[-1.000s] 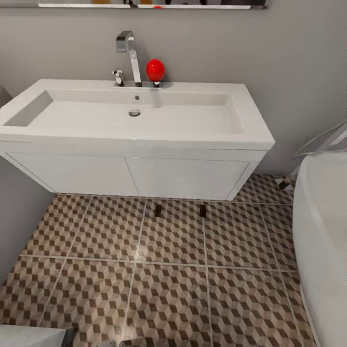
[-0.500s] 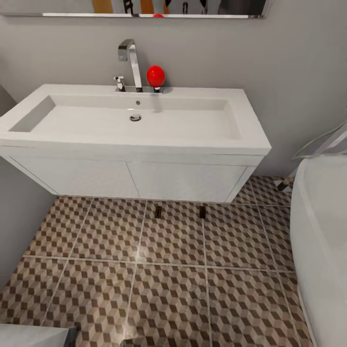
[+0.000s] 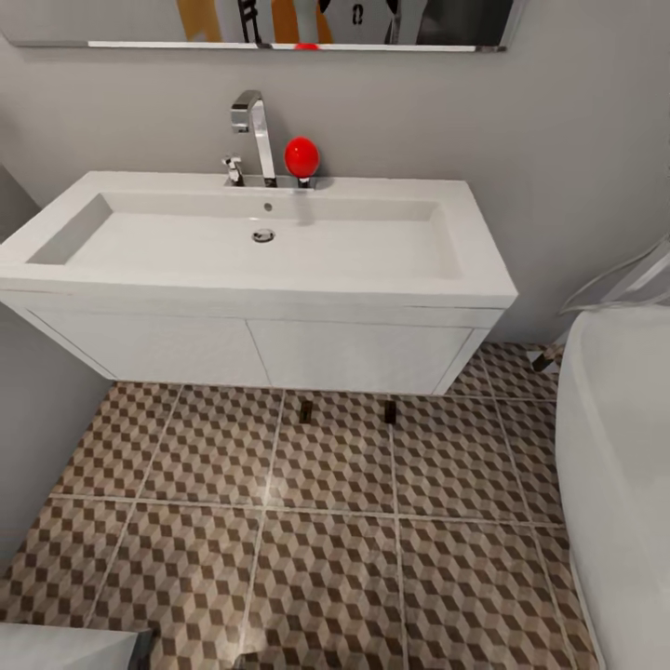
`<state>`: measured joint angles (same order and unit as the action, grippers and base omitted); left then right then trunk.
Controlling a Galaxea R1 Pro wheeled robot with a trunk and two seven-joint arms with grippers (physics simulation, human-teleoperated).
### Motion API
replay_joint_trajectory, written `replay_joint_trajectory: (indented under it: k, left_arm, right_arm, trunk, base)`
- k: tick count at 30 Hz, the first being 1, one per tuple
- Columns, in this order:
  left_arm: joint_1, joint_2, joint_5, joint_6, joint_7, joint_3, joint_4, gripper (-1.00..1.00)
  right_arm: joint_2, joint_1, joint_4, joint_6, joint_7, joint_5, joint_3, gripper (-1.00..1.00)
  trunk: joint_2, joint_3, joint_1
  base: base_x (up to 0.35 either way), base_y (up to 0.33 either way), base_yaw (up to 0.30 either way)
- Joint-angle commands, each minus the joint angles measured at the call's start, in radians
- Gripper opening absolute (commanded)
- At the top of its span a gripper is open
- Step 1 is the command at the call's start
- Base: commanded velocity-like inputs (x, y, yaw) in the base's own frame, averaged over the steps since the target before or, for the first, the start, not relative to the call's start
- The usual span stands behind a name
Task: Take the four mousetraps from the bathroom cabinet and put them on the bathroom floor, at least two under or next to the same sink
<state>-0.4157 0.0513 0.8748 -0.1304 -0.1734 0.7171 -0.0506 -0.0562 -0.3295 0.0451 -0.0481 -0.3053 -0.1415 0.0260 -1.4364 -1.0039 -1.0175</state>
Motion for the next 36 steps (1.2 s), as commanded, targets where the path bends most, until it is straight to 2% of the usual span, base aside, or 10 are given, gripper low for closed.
replay_joint_trajectory:
  k: [1, 36]
  left_arm:
    - [0.001, 0.000, 0.000, 0.000, 0.000, 0.000, 0.000, 1.00]
    - [0.005, -0.001, 0.003, 0.001, 0.000, -0.001, 0.001, 1.00]
  right_arm:
    - [0.000, 0.001, 0.000, 0.000, 0.000, 0.000, 0.000, 1.00]
    - [0.001, 0.003, -0.002, -0.001, 0.002, -0.001, -0.001, 1.00]
  trunk:
    - [0.007, 0.003, 0.004]
    - [0.252, 0.113, 0.138]
  base:
    - [0.000, 0.000, 0.000]
    - [0.000, 0.000, 0.000]
